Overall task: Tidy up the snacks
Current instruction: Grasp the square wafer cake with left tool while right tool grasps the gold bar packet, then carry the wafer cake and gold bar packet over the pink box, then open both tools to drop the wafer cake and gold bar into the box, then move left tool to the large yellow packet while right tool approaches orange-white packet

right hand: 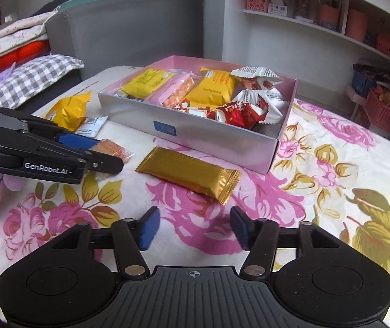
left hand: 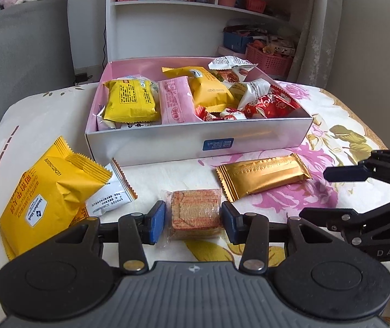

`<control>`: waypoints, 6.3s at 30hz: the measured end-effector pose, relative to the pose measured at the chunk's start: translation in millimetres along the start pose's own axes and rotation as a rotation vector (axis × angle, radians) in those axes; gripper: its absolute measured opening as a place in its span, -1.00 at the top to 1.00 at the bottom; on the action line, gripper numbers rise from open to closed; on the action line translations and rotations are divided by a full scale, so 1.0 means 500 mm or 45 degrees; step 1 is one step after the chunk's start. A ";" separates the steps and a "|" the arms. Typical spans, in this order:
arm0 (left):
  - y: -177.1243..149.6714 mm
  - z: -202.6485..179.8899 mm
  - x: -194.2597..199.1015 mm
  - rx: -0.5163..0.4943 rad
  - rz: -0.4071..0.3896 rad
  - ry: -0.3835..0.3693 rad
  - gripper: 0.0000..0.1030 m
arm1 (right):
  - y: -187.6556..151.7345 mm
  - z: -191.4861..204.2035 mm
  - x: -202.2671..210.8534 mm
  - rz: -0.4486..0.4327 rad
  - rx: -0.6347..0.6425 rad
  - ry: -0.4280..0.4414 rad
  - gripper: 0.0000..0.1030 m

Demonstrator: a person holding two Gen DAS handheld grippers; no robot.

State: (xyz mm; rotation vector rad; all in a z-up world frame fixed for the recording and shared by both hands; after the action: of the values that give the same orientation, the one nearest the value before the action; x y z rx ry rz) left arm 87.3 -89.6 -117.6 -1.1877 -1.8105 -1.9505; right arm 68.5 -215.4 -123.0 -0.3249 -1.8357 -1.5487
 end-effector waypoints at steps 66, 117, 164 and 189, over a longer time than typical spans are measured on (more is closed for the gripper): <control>0.034 0.003 0.072 0.026 -0.007 -0.108 0.27 | 0.106 0.062 0.003 -0.034 -0.098 0.138 0.47; 0.257 0.080 -0.161 0.087 -0.114 0.051 0.26 | 0.199 -0.118 -0.071 -0.269 -0.625 0.083 0.47; 0.092 0.140 0.090 0.047 -0.146 0.202 -0.99 | 0.159 -0.030 0.061 -0.249 -0.434 0.012 -0.89; 0.020 0.231 0.061 0.043 0.035 -0.017 0.14 | 0.139 0.207 -0.113 -0.055 -0.185 0.049 -0.91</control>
State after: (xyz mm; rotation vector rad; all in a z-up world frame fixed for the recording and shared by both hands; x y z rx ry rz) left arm 120.1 24.5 -100.2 -1.2117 -1.8164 -1.8939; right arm 115.0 -86.9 -110.7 -0.3221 -1.7148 -1.7112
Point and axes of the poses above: each gripper's, at about its wrist camera, not at the fingertips, and x roughly against the way its jaws point, z to its left, y to its top, the point moved 9 cm from there along -x, roughly the way its jaws point, and after that the axes turned 3 degrees about -z, right-handed, at the moved point
